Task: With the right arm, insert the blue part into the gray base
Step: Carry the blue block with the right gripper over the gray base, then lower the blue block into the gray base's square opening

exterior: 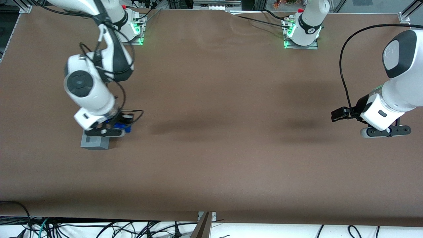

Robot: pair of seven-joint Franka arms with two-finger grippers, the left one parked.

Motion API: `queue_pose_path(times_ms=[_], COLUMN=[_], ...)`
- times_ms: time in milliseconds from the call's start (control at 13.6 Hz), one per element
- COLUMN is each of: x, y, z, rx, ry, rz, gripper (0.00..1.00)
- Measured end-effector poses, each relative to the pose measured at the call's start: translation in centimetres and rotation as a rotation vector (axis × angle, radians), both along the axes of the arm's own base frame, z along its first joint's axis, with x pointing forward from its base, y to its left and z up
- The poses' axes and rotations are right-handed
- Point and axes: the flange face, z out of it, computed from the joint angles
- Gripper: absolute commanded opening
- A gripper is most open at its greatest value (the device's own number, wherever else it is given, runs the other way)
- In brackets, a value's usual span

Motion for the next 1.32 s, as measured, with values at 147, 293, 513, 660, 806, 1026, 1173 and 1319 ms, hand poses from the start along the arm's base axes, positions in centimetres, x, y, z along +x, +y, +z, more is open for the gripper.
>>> queue_pose_path(times_ms=[147, 293, 513, 660, 806, 1026, 1173, 1319], x=[1.1, 1.5, 2.3, 2.7, 2.9, 2.9, 2.9, 2.9], y=[-5.6, -9.7, -11.2, -11.5, -12.3, -12.9, -13.1, -13.5], z=[0.0, -0.7, -2.5, -3.8, -4.7, -5.2, -5.2, -5.4], rx=[-0.013, -0.018, -0.024, 0.003, 0.022, 0.022, 0.022, 0.022], ry=[0.01, 0.028, 0.048, 0.055, 0.064, 0.068, 0.069, 0.073], rz=[0.011, 0.001, 0.006, 0.022, 0.04, 0.042, 0.044, 0.045], gripper=[0.13, 0.13, 0.13, 0.13, 0.13, 0.13, 0.13, 0.13])
